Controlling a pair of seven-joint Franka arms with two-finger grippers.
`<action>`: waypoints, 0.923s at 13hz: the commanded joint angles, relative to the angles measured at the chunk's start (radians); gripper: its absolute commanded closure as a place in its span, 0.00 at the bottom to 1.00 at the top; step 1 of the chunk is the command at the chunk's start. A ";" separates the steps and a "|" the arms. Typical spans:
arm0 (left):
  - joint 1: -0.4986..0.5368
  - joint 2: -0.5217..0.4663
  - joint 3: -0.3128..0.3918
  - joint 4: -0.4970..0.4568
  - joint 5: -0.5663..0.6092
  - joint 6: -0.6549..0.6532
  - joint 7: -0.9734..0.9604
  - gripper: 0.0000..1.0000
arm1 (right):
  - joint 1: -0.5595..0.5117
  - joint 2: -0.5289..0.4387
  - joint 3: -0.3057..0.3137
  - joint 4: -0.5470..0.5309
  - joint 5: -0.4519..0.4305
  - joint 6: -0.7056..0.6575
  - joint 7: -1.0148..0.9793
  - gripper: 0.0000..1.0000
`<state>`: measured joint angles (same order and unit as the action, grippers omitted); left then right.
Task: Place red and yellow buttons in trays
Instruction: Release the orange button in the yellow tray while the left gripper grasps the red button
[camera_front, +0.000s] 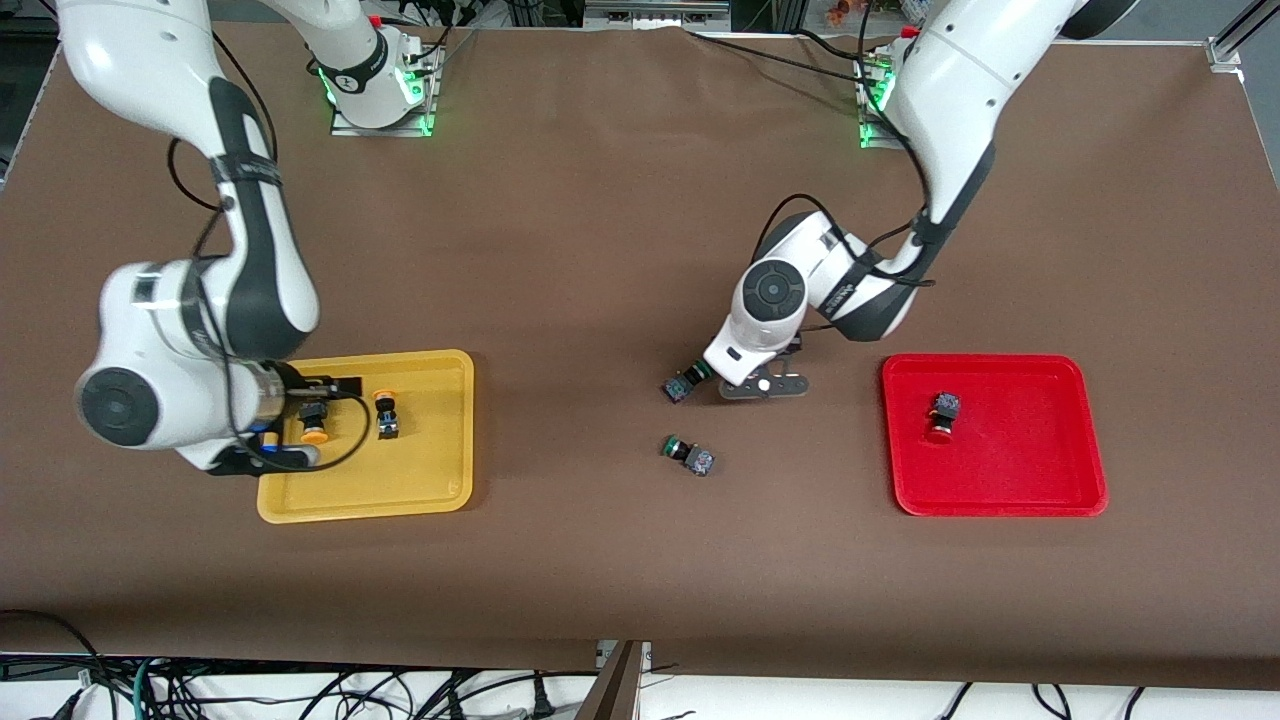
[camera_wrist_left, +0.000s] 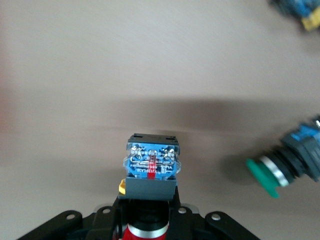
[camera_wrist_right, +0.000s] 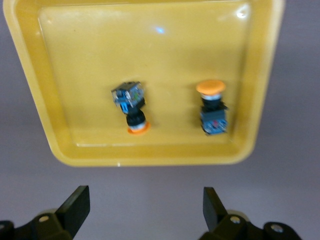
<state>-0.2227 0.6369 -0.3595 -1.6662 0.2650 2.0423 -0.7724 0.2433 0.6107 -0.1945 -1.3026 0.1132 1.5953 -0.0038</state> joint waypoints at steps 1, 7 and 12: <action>0.052 -0.046 -0.006 0.123 0.026 -0.259 0.065 0.80 | -0.031 -0.136 -0.005 -0.026 -0.009 -0.085 -0.019 0.00; 0.351 -0.072 -0.004 0.180 0.033 -0.389 0.549 0.79 | -0.091 -0.454 0.044 -0.125 -0.123 -0.221 -0.030 0.00; 0.546 -0.001 -0.003 0.143 0.034 -0.240 0.816 0.76 | -0.190 -0.552 0.098 -0.164 -0.147 -0.216 -0.030 0.00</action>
<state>0.2612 0.5977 -0.3438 -1.5065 0.2778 1.7353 -0.0466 0.0763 0.0930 -0.1302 -1.4138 -0.0178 1.3642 -0.0277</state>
